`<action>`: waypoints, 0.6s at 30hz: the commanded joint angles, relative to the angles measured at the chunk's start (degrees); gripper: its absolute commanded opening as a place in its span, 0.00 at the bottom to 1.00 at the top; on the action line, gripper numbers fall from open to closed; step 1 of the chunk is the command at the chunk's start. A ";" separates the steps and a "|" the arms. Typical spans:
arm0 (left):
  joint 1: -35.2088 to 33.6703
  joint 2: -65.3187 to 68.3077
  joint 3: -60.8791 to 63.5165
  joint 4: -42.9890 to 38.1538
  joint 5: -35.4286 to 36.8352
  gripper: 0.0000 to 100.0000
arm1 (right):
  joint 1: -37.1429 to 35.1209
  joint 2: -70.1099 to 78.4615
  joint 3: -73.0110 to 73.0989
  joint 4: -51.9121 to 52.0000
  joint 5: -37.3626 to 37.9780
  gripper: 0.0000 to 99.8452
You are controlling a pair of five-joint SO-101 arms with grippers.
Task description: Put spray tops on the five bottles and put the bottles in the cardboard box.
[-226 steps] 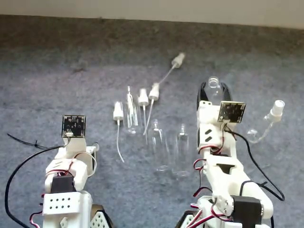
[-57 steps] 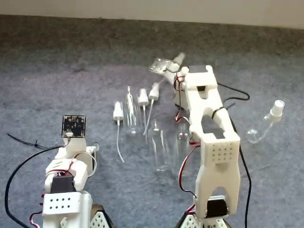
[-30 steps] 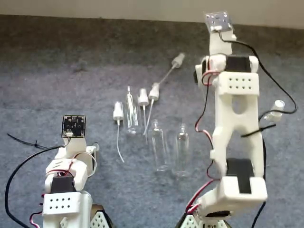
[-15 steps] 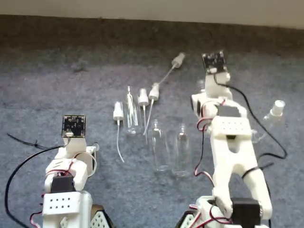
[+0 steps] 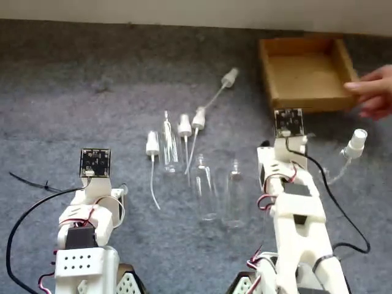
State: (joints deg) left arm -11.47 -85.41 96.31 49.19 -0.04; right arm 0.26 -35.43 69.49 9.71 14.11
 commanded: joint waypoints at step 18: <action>-0.48 -0.57 1.45 0.18 0.53 0.17 | 2.07 -65.36 22.20 29.32 0.79 0.07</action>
State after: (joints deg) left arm -11.47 -85.41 96.31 49.19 -0.04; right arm 1.67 -92.13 88.22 36.62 14.11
